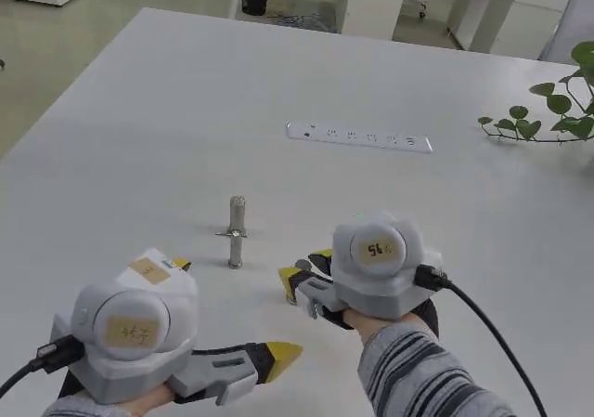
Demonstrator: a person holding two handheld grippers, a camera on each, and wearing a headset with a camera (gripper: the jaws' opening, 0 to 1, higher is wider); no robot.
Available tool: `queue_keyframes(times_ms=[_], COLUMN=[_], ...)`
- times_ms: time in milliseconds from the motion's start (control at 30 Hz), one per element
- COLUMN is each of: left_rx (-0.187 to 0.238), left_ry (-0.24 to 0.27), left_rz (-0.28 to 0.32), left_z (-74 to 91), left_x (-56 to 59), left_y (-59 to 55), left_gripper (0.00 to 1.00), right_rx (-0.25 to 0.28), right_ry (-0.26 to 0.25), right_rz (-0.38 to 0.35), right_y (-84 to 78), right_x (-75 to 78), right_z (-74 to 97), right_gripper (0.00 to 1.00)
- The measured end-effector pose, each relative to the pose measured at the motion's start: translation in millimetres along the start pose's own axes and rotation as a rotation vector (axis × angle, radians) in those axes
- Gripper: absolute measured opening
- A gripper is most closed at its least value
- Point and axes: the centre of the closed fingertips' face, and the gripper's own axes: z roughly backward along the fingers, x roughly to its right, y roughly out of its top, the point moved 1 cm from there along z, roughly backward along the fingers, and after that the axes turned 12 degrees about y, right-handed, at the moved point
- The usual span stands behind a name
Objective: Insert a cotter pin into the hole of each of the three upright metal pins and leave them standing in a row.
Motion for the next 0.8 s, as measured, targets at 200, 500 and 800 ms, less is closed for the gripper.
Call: queue_keyframes(times_ms=[200, 500, 800], left_rx=[0.012, 0.010, 0.010], left_ry=[0.015, 0.013, 0.011], left_rz=[-0.001, -0.009, 0.004], left_z=[-0.2, 0.2, -0.4], left_x=[-2.9, -1.1, -1.2], left_y=[2.3, 2.2, 1.6], left_gripper=[0.96, 0.96, 0.96], right_rx=[0.014, -0.029, -0.098], right_ry=[0.044, 0.099, 0.149], right_rz=[-0.002, 0.019, 0.085], right_y=[0.9, -8.8, -15.7], right_x=[1.0, 6.3, 24.9], right_z=[10.5, 22.3, 32.9], right_gripper=[0.28, 0.30, 0.31])
